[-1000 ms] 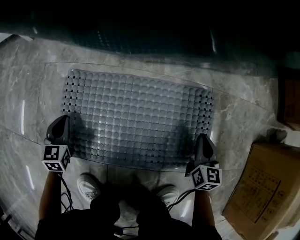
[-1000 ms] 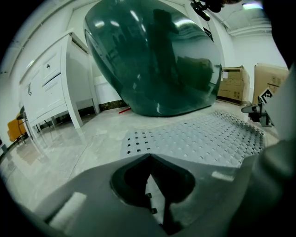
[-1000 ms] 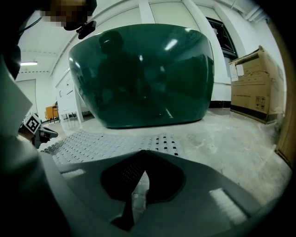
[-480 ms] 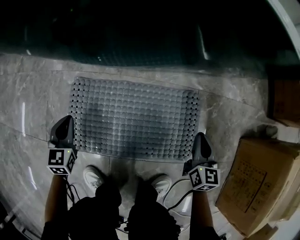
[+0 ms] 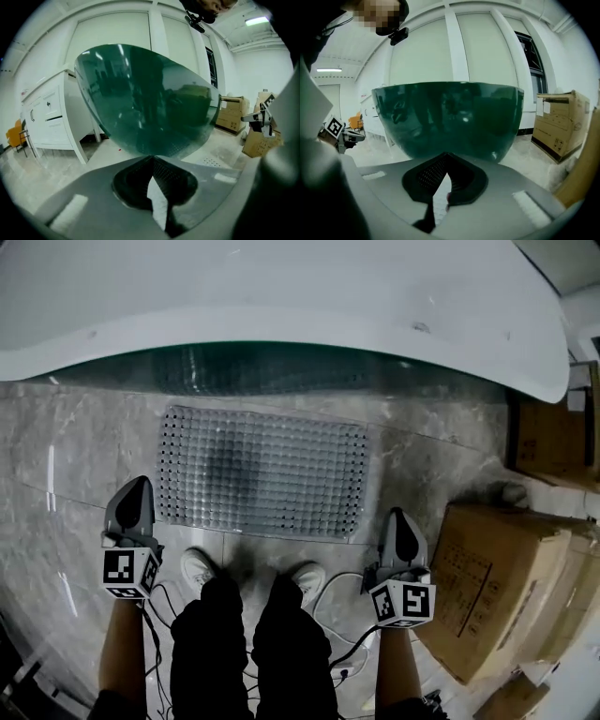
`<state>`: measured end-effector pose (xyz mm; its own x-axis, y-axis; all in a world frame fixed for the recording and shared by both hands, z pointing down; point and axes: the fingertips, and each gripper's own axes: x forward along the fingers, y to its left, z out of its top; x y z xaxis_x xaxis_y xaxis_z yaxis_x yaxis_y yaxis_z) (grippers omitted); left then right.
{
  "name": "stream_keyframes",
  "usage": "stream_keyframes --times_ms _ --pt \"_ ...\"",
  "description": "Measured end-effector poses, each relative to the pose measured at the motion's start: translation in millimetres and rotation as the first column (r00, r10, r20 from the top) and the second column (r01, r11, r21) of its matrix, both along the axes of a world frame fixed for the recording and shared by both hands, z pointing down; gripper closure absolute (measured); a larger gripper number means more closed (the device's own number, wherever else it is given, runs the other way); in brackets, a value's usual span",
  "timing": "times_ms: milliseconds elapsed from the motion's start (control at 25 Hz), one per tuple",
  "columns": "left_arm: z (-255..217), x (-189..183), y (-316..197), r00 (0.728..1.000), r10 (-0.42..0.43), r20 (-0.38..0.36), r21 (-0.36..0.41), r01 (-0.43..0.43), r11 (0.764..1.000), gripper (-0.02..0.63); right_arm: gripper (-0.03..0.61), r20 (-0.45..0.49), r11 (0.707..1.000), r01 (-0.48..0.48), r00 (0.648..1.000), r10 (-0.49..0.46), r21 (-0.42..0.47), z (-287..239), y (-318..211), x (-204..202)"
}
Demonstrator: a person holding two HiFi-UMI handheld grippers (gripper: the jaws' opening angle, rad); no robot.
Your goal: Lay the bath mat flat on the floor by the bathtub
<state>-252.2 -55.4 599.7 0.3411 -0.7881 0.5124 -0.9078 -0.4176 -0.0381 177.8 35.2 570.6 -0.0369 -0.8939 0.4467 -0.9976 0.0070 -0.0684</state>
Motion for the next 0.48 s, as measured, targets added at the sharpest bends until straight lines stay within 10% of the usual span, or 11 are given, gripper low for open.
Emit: stream_keyframes --times_ms 480 --pt "-200.0 37.2 -7.6 0.999 0.040 -0.038 0.086 -0.036 0.996 0.612 0.552 -0.004 0.997 -0.030 1.000 0.031 0.067 -191.5 -1.5 4.5"
